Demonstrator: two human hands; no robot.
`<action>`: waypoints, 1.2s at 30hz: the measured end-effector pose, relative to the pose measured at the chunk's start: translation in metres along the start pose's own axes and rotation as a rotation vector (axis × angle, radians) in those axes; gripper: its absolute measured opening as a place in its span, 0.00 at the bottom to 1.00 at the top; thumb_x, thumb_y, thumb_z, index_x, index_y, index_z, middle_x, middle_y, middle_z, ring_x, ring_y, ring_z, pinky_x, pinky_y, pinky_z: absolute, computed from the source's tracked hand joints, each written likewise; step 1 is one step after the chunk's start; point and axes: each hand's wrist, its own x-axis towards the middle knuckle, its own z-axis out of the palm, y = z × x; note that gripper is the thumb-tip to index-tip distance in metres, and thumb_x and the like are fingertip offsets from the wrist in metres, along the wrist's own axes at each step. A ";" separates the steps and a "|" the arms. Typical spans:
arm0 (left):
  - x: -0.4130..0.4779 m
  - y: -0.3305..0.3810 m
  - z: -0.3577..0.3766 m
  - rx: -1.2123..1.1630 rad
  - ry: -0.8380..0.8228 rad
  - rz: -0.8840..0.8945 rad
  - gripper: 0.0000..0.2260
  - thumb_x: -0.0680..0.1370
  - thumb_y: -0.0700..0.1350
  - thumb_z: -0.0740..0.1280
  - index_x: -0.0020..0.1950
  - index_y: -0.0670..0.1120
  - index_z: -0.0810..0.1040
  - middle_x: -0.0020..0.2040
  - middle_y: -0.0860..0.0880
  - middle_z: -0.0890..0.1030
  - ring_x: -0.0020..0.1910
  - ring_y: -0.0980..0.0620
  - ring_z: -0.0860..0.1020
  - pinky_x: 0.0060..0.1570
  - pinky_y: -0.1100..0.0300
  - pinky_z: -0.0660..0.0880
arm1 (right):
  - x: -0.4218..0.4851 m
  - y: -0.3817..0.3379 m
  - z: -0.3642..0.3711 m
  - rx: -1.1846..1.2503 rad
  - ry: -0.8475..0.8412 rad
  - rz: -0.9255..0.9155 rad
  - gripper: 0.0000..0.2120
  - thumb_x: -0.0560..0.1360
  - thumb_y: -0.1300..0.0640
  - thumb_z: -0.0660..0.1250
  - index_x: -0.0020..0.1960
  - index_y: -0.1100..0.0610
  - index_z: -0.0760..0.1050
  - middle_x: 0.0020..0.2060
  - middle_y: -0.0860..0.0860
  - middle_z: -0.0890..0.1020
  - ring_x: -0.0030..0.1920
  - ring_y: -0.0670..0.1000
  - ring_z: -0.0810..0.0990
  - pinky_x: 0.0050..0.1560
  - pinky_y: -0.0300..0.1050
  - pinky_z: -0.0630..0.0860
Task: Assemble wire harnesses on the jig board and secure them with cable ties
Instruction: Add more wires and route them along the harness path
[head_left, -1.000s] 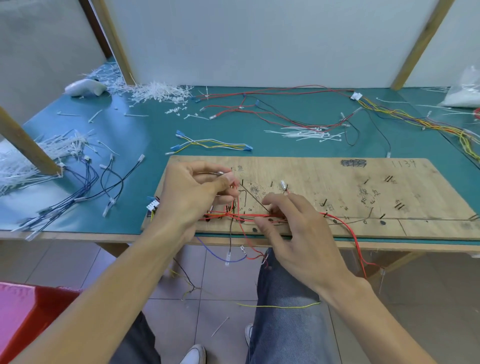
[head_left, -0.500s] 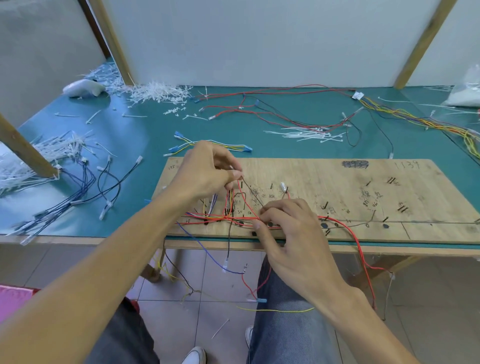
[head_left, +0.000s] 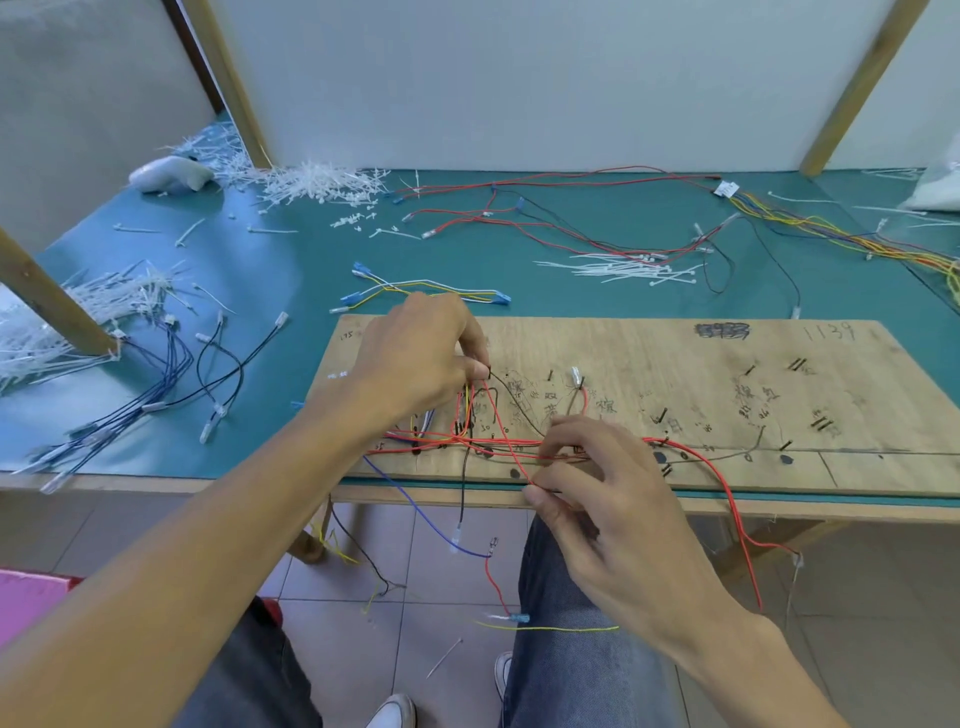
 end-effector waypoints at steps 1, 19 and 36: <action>0.001 0.000 -0.001 0.001 -0.023 0.008 0.04 0.73 0.56 0.79 0.43 0.59 0.86 0.46 0.57 0.81 0.50 0.49 0.79 0.40 0.55 0.68 | -0.001 0.000 -0.002 -0.009 -0.017 -0.006 0.06 0.83 0.52 0.68 0.51 0.52 0.82 0.60 0.48 0.77 0.64 0.50 0.74 0.67 0.57 0.71; -0.030 0.017 0.006 0.543 0.121 0.504 0.07 0.73 0.37 0.71 0.46 0.49 0.80 0.46 0.51 0.78 0.55 0.46 0.72 0.42 0.54 0.65 | 0.001 -0.013 -0.018 -0.320 -0.175 -0.094 0.06 0.84 0.49 0.62 0.50 0.47 0.75 0.78 0.46 0.70 0.64 0.49 0.79 0.72 0.65 0.65; -0.050 0.023 0.024 0.464 0.135 0.301 0.08 0.75 0.44 0.66 0.51 0.51 0.83 0.49 0.54 0.80 0.58 0.47 0.68 0.45 0.54 0.58 | -0.004 -0.017 -0.017 -0.324 -0.211 -0.076 0.08 0.85 0.48 0.59 0.49 0.47 0.72 0.78 0.45 0.70 0.75 0.50 0.73 0.76 0.70 0.59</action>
